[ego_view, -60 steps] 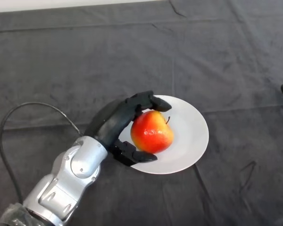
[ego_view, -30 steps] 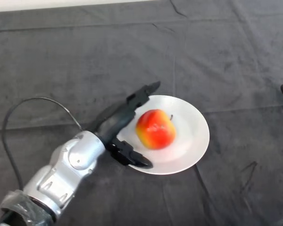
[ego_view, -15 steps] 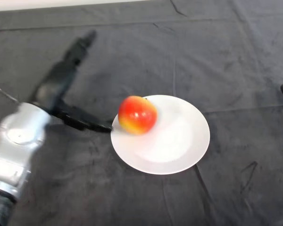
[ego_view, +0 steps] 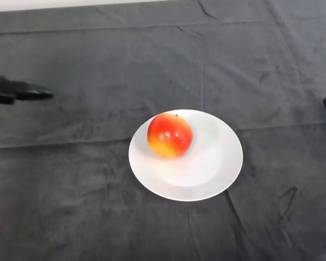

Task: Move the apple to the plate

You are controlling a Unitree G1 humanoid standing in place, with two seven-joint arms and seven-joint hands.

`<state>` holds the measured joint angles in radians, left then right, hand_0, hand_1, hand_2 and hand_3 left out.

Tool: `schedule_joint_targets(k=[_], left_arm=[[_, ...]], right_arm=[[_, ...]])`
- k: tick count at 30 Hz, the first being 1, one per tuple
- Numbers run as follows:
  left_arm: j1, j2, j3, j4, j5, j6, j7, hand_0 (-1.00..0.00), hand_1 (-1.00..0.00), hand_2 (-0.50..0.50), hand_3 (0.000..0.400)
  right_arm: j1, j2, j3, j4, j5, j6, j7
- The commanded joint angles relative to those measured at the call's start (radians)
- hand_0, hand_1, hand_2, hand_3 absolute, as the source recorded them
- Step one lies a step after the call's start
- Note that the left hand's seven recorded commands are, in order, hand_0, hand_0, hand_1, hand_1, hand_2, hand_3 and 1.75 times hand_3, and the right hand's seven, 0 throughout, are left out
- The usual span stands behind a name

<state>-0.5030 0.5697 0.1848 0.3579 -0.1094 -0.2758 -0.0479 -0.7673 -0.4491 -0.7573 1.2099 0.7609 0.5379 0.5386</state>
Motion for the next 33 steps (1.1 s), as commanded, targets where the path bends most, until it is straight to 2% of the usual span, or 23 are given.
schedule_joint_targets(k=[1,11,18,25,33], left_arm=[[-0.037,0.081,0.062,0.024,-0.030,-0.040,0.021,0.00,0.00,0.00,0.000],[-0.024,0.146,0.245,0.148,-0.082,-0.134,0.054,0.00,0.00,0.00,0.000],[0.004,0.160,0.334,0.216,-0.096,-0.197,0.092,0.00,0.00,0.00,0.000],[0.066,0.191,0.436,0.250,-0.143,-0.234,0.094,0.00,0.00,0.00,0.000],[0.098,0.223,0.527,0.299,-0.179,-0.254,0.112,0.00,0.00,0.00,0.000]], right_arm=[[-0.013,-0.017,-0.0036,-0.037,0.0057,-0.001,-0.0075],[-0.015,-0.018,-0.0039,-0.034,0.0058,-0.001,-0.0064],[-0.016,-0.019,-0.0043,-0.031,0.0059,-0.001,-0.0052],[-0.017,-0.021,-0.0047,-0.028,0.0058,-0.001,-0.0041],[-0.019,-0.022,-0.0051,-0.025,0.0056,-0.001,-0.0026]])
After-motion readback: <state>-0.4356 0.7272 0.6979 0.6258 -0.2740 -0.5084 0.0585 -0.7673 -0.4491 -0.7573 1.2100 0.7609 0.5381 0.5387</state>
